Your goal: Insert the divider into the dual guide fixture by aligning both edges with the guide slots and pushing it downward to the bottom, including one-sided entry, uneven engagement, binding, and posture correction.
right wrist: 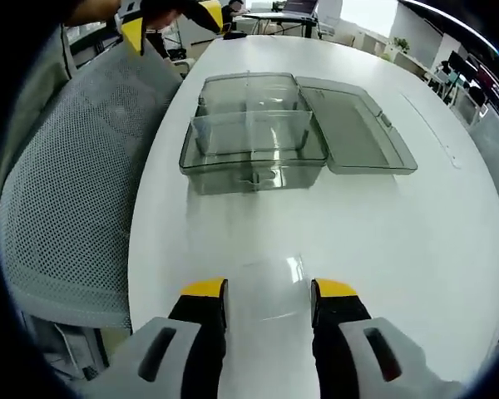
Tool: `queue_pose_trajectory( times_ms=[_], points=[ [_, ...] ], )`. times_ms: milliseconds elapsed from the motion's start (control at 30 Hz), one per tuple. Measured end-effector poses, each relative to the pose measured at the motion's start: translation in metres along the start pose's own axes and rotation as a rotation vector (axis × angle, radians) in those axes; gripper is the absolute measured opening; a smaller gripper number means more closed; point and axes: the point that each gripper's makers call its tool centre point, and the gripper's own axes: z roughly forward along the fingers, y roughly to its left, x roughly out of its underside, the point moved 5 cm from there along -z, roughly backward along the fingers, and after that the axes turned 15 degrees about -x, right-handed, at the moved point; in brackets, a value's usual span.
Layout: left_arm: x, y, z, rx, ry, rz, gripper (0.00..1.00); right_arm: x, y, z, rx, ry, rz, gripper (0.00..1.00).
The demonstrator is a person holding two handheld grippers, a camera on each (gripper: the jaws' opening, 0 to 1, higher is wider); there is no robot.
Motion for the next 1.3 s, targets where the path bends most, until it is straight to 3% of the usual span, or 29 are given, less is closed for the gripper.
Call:
queue_pose_trajectory(
  times_ms=[667,1100,1167,1300],
  points=[
    [0.001,0.001,0.0013,-0.004,0.0,-0.009,0.38,0.0035,-0.0056,0.0063,-0.013,0.039,-0.009,0.34],
    [0.0022,0.0009,0.0014,-0.005,-0.003,-0.012,0.38,0.0022,-0.0024,0.0072,-0.026,0.047,0.023,0.3],
    [0.0024,0.0011,0.001,-0.005,-0.002,-0.013,0.38,0.0011,-0.0021,0.0073,-0.022,0.034,0.068,0.3],
    [0.0027,0.0012,0.0001,-0.007,-0.003,-0.014,0.38,0.001,-0.0015,0.0074,-0.02,0.043,0.055,0.29]
  ],
)
